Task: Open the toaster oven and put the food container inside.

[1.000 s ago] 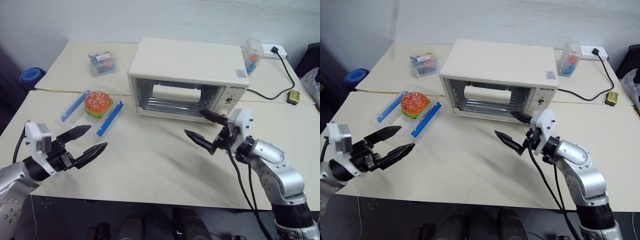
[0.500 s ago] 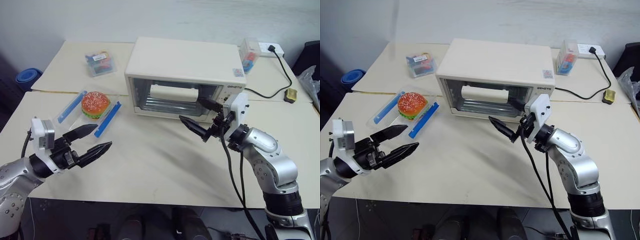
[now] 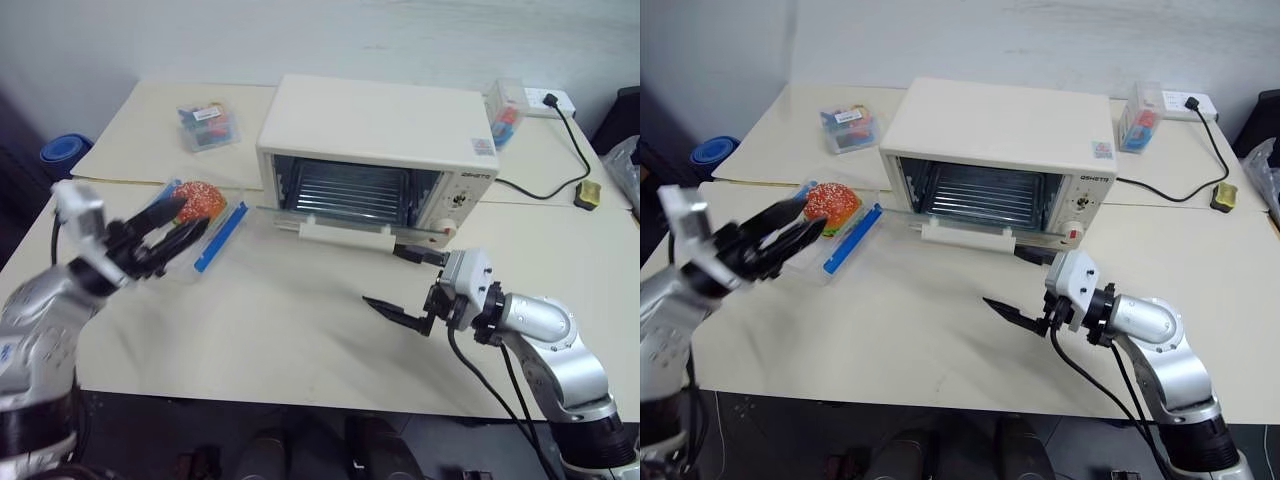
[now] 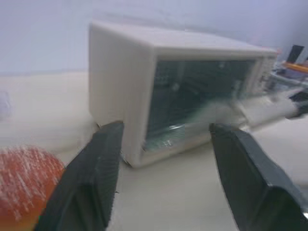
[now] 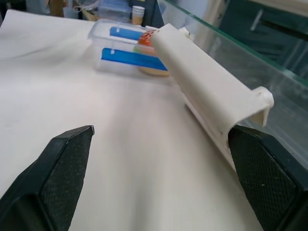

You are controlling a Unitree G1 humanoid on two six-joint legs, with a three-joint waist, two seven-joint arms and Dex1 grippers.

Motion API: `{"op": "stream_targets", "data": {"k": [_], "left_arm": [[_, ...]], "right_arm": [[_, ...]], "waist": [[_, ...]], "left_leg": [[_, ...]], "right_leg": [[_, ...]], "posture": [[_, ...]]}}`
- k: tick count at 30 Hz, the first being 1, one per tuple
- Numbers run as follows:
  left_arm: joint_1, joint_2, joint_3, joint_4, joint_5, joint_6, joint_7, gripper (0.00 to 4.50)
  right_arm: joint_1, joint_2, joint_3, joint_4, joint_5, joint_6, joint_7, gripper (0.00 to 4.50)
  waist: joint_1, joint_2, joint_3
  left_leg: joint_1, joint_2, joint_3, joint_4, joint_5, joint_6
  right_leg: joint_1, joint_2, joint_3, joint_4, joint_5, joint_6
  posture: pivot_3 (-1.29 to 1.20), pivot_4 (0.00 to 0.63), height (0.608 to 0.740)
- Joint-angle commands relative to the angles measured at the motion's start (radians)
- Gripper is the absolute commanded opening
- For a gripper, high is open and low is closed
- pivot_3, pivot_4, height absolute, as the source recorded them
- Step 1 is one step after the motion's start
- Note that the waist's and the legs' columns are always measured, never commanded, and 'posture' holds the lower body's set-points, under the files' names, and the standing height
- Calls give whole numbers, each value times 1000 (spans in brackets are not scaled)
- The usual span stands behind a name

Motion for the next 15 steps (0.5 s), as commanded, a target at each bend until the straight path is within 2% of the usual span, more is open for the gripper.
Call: {"op": "stream_targets", "data": {"k": [1,6,11,15], "left_arm": [[-126,-32,-96,105,100,-57,0,1752],[-273,-84,-207,237,186,-120,-75,108],[-309,-114,-270,273,211,-147,-168,15],[-262,-93,-309,234,225,-125,-246,15]], "right_arm": [[3,-5,6,-3,-25,-63,22,4500],[-7,2,5,38,-53,-108,23,4500],[29,-2,-28,62,-66,-150,6,4500],[138,-15,-96,44,-42,-148,-16,4500]], "waist": [[-4,0,0],[-8,0,0],[-3,0,0],[6,0,0]], "left_leg": [[0,0,1,0,0,-1],[-1,0,2,0,1,-3],[-1,2,3,1,2,-3],[-2,2,3,1,2,-3]], "right_leg": [[0,0,1,0,0,0],[-1,1,1,0,0,1],[-2,2,2,0,0,1],[-1,1,2,0,0,1]], "posture": [[0,150,740],[0,150,740],[0,150,740],[0,150,740]]}}
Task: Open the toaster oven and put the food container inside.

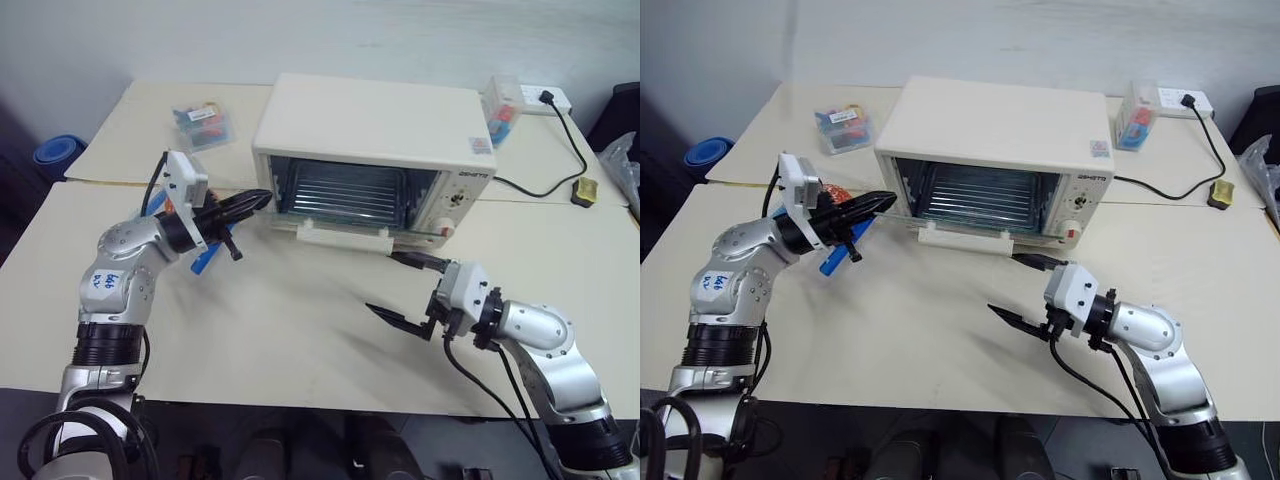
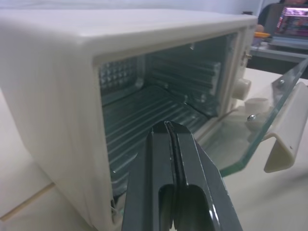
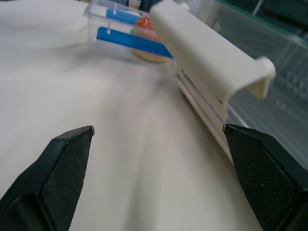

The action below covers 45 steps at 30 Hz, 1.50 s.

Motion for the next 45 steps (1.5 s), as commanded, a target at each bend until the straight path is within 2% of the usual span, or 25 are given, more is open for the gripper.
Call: {"op": "stream_targets", "data": {"k": [1,9,13,18,20,24,26,27,29,31,33,36,40,42,45], "left_arm": [[49,30,-38,-72,11,6,-79,15],[160,52,-120,-154,142,37,-10,15],[190,-21,-133,-169,170,97,105,15],[257,-48,-144,-241,191,98,138,15],[295,-61,-110,-292,167,94,157,622],[423,-60,70,-495,27,124,195,1779],[505,-29,217,-591,-109,336,293,2395],[555,-5,282,-637,-147,362,290,2705],[663,12,425,-710,-178,360,308,3303],[775,-16,583,-742,-218,359,350,3917],[926,-38,717,-692,-192,326,327,4480],[1021,-56,821,-581,-158,260,336,4480],[1013,-44,882,-528,-202,287,391,4480],[975,-24,877,-563,-262,350,436,4480],[844,46,890,-563,-455,516,567,4480]], "right_arm": [[97,-22,-94,-36,30,-17,-16,4500],[261,-57,-253,0,69,-44,2,4500],[224,-48,-333,-5,159,42,-49,4500],[158,-31,-313,-9,234,10,32,4500],[128,-29,-306,-11,263,41,30,4500],[74,-30,-271,-15,282,19,94,4500],[55,-24,-261,-6,259,-24,115,4500],[45,-23,-251,4,244,-45,122,4500],[20,-7,-227,34,215,-99,139,4500],[-2,10,-199,60,225,-155,201,4500],[-11,17,-178,65,264,-139,241,4500],[-37,27,-153,51,289,-122,258,4500],[-97,37,-143,49,273,-126,233,4500],[-107,29,-136,48,275,-120,245,4500],[-112,28,-133,47,275,-119,251,4500]], "waist": [[9,0,0],[18,0,0],[15,0,0],[16,0,0],[16,0,0],[11,0,0],[11,0,0],[8,0,0],[2,0,0],[2,0,0],[-8,0,0],[-7,0,0],[2,0,0],[13,-1,0],[22,-1,0]], "left_leg": [[0,0,0,0,0,0],[1,0,0,1,-2,4],[2,0,1,1,-3,5],[3,1,1,0,-2,4],[3,1,1,0,-2,4],[3,2,2,0,-2,4],[3,3,2,0,-3,4],[3,3,2,0,-3,4],[4,3,2,-1,-3,4],[4,3,2,-1,-3,4],[4,3,2,-1,-3,5],[6,3,2,-2,-4,5],[7,2,0,-1,-4,5],[7,2,-1,-1,-5,6],[7,2,-3,-1,-5,5]], "right_leg": [[0,0,0,0,0,0],[1,0,1,-1,1,1],[2,0,2,1,1,1],[2,1,3,1,1,1],[2,1,3,1,1,1],[1,1,3,1,1,1],[1,2,3,1,1,1],[1,2,3,1,0,1],[2,2,3,1,0,0],[2,2,3,0,0,0],[3,1,3,-1,0,0],[3,1,3,-2,-1,-1],[6,0,0,-1,-1,-2],[8,-1,0,-2,-1,-2],[8,-1,-1,-3,-1,-2]], "posture": [[0,150,740],[0,150,740],[0,150,740],[0,150,740],[0,150,740],[0,150,740],[0,150,740],[0,150,740],[0,150,740],[0,150,740],[0,150,740],[0,150,740],[0,150,740],[0,150,740],[0,150,740]]}}
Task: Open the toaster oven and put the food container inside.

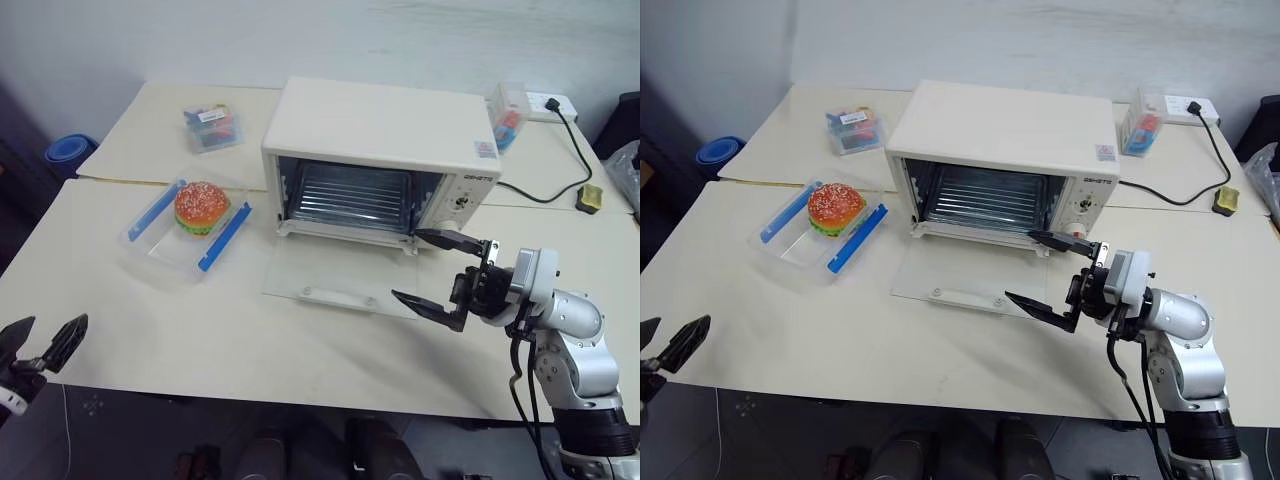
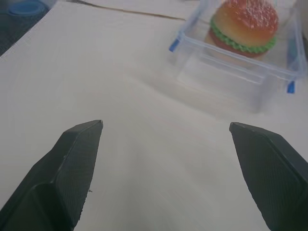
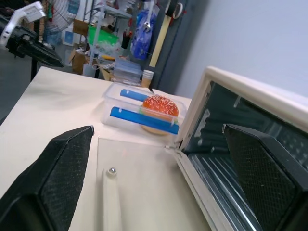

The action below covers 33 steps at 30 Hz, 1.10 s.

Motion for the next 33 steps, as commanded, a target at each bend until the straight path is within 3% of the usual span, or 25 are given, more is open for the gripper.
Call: {"op": "stream_targets", "data": {"k": [1,6,12,16,19,31,33], "left_arm": [[-110,88,38,-25,-202,151,130,4480],[-286,177,1,131,-415,445,465,4480],[-523,208,-127,294,-411,541,624,4480],[-638,211,-188,425,-370,564,634,4480],[-661,245,-238,470,-311,583,611,3892],[-766,344,-246,598,-160,553,500,362],[-783,394,-279,597,-126,544,440,217]], "right_arm": [[-5,-8,-3,-29,10,-3,3,4500],[0,-6,4,-47,9,20,-12,4500],[25,1,19,-50,-13,16,-23,4500],[53,2,29,-54,-21,11,-28,4500],[56,6,30,-57,-25,11,-40,4500],[81,17,25,-52,-53,-28,-72,4500],[84,18,27,-44,-56,-37,-71,4500]], "waist": [[0,-1,0],[-19,0,0],[-28,-1,0],[-27,-1,0],[-34,-1,0],[-30,-1,0],[-31,-1,0]], "left_leg": [[-1,0,-1,0,0,0],[-1,0,1,-1,-1,-1],[-1,0,0,-1,1,-4],[-2,0,0,-1,3,-8],[-2,0,2,-1,4,-9],[-2,1,3,-1,4,-11],[-2,1,3,-1,4,-11]], "right_leg": [[-1,0,-1,0,0,0],[-3,1,1,2,0,0],[-5,2,1,4,0,0],[-5,2,0,4,0,0],[-6,2,2,4,0,0],[-7,3,2,4,0,0],[-7,3,2,4,0,0]], "posture": [[0,150,740],[0,150,740],[0,150,740],[0,150,740],[0,150,740],[0,150,740],[0,150,740]]}}
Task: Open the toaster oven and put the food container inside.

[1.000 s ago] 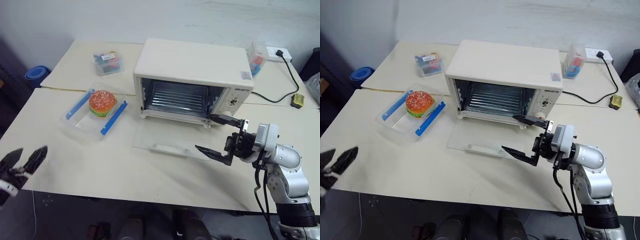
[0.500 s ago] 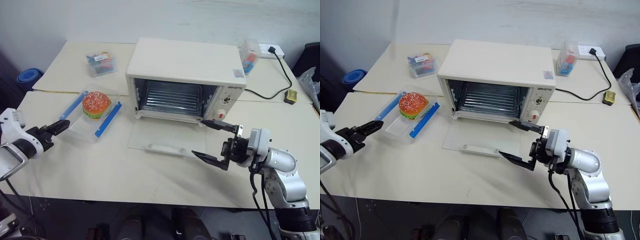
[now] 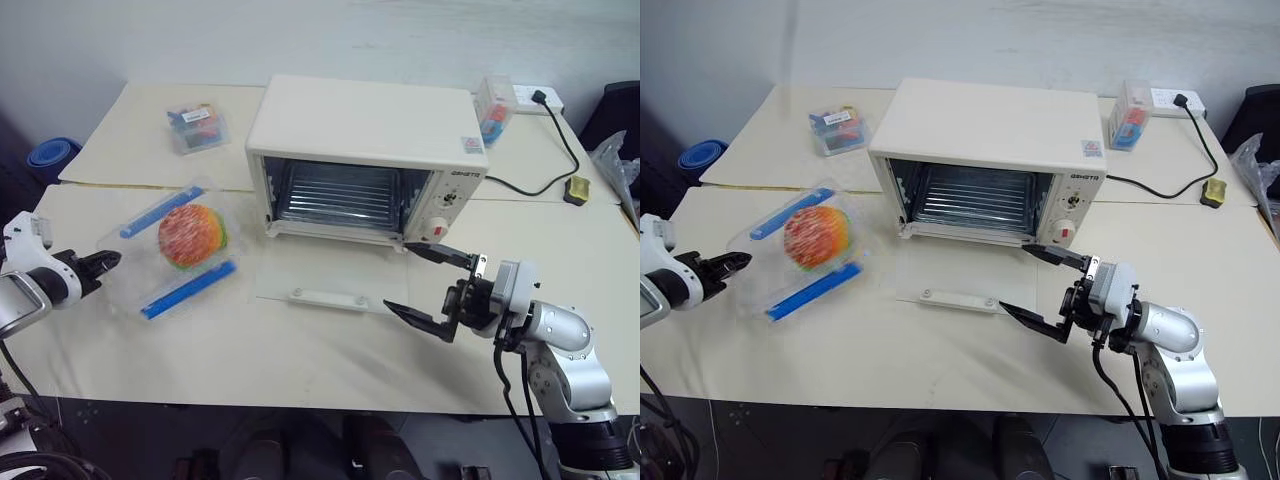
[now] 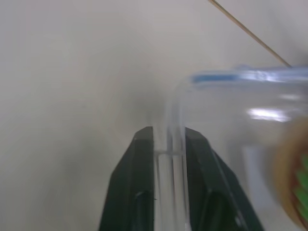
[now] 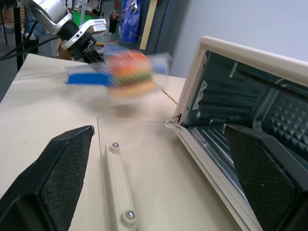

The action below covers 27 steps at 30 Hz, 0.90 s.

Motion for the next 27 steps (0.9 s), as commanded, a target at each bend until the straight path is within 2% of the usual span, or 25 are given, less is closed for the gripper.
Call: {"op": "stream_targets", "data": {"k": [1,6,11,14,15,18,22,27], "left_arm": [[-36,97,-23,-22,48,-25,-105,217],[-76,156,-92,-111,43,44,-208,217],[-231,103,-175,-230,0,180,-217,217],[-330,27,-236,-265,20,255,-188,217],[-364,7,-301,-286,50,254,-176,217],[-480,-142,-350,-295,90,307,-121,217],[-528,-279,-388,-297,145,323,-77,217],[-553,-387,-453,-247,259,290,-51,217]], "right_arm": [[8,7,-8,-17,-2,-31,-3,4500],[26,4,-18,8,-12,-53,1,4500],[70,-6,-41,40,-23,-90,8,4500],[90,-7,-50,62,-24,-116,14,4500],[97,-6,-53,65,-25,-123,12,4500],[107,19,-66,40,-17,-124,-34,4500],[137,25,-66,-22,-24,-114,-77,4500],[202,20,-76,-112,-38,-90,-149,4500]], "waist": [[1,0,0],[3,0,0],[14,-1,0],[18,-1,0],[18,-1,0],[25,-1,0],[20,-1,0],[23,-1,0]], "left_leg": [[0,0,0,0,0,0],[-1,0,0,0,0,0],[-3,-1,-2,1,0,0],[-3,-2,-1,2,0,1],[-3,-2,-1,2,0,1],[-3,-2,-1,3,0,0],[-4,-1,1,5,0,0],[-4,1,2,6,0,-1]], "right_leg": [[0,0,0,0,0,0],[0,-1,0,-1,0,0],[0,-2,-2,-1,0,0],[0,-1,-1,-1,0,0],[0,-1,-1,0,0,0],[0,0,-1,1,0,0],[-2,2,1,4,0,1],[-2,4,2,7,0,1]], "posture": [[0,150,740],[0,150,740],[0,150,740],[0,150,740],[0,150,740],[0,150,740],[0,150,740],[0,150,740]]}}
